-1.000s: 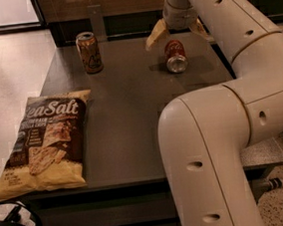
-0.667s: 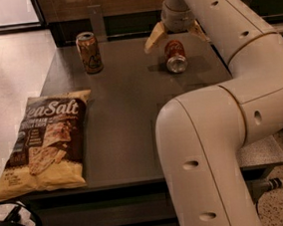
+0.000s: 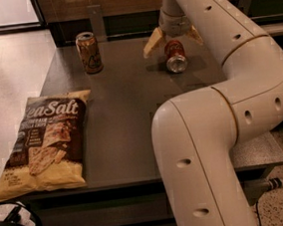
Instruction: Place coke can upright
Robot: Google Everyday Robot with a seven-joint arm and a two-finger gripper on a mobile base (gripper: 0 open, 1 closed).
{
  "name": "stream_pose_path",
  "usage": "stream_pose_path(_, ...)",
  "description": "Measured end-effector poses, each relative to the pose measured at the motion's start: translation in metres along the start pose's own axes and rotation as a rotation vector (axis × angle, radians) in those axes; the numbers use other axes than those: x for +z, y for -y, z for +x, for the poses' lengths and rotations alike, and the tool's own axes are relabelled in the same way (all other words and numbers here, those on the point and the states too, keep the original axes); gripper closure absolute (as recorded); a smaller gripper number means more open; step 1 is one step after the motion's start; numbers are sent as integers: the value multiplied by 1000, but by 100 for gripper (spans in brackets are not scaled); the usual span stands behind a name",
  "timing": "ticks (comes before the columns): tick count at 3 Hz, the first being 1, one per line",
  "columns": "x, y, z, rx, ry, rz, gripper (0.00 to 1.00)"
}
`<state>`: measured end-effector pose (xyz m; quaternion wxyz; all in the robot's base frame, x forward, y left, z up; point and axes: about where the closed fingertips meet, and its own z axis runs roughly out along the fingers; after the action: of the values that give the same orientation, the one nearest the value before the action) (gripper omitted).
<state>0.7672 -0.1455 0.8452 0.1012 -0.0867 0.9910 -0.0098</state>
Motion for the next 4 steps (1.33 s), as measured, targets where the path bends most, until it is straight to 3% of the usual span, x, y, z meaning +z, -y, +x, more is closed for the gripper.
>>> stream_pose_path(1, 5, -1, -1, 0, -5, -2, 12)
stream_pose_path(4, 17, -5, -17, -3, 42, -8, 82)
